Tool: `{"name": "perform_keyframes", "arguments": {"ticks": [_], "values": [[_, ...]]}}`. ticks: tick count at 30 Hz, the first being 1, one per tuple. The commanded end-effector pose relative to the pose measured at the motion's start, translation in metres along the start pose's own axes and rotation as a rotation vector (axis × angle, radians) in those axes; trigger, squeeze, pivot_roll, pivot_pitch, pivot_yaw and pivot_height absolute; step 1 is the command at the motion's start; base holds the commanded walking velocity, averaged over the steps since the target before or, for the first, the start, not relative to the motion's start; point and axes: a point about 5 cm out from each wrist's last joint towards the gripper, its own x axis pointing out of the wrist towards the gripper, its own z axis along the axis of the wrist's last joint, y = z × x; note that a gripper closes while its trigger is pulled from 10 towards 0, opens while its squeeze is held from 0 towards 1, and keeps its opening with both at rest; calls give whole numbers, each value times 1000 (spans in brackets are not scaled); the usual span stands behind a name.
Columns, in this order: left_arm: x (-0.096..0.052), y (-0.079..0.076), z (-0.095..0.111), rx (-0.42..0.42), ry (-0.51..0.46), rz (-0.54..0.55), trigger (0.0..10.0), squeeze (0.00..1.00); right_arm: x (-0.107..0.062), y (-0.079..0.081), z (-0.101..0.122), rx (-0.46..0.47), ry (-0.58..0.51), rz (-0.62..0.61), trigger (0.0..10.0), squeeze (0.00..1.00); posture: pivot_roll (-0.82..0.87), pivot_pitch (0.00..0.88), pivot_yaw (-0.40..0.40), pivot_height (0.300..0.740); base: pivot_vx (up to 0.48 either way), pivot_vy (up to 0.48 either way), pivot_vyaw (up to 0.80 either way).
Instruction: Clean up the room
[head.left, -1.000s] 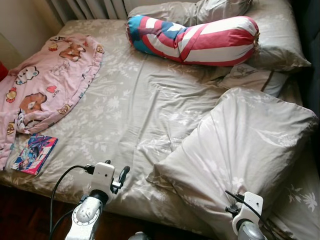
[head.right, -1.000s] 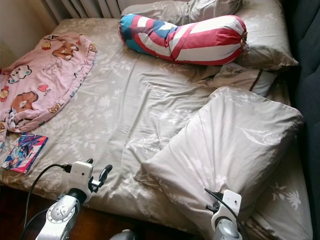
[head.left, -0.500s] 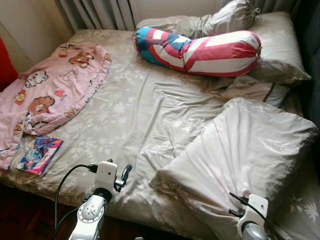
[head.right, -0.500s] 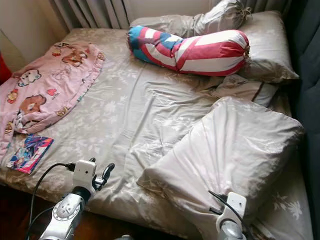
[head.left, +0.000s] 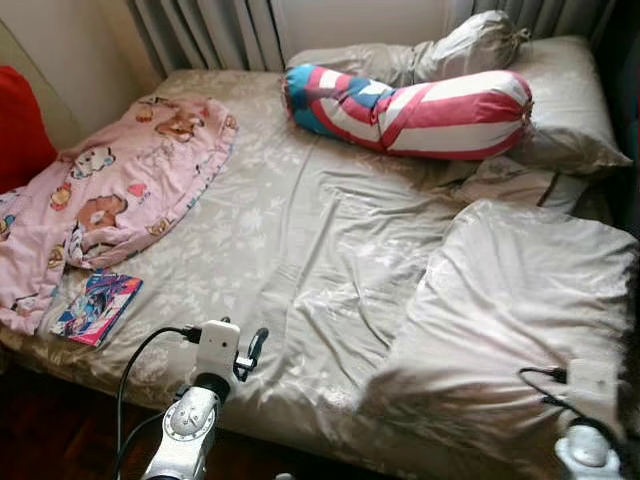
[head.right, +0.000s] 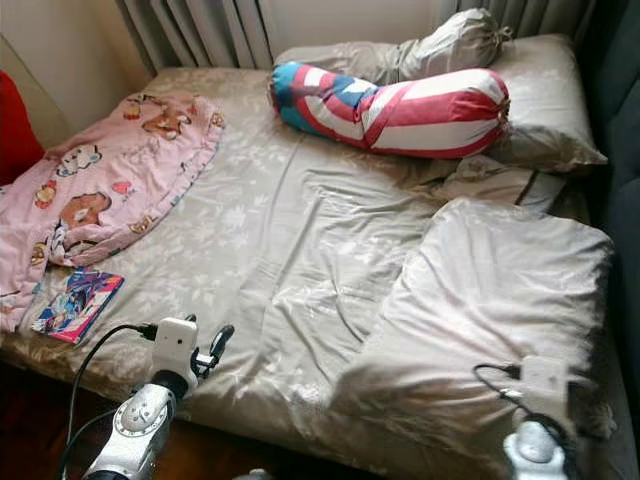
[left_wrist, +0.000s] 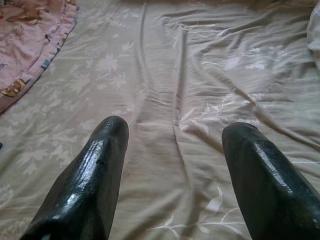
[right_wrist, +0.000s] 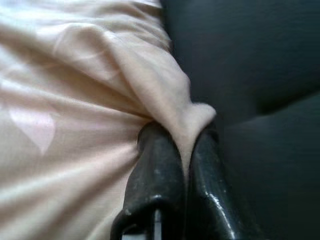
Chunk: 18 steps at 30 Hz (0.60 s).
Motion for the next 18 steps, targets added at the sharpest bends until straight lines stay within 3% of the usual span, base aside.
{"name": "perform_keyframes", "arguments": {"ticks": [1,10,18], "values": [[-4,2,-7,-14,19,17,10000,0,5,-21,3,4,-41,-111,10000,0,-13,85,67,740,0,0,0],[-5,4,-8,-12,20,15,10000,0,1,-56,-25,-56,26,-224,10000,0,-21,90,76,740,0,0,0],[-4,3,-7,-11,15,10,10000,0,0,-81,-28,-102,23,-384,10000,0,-16,90,83,740,0,0,0]]}}
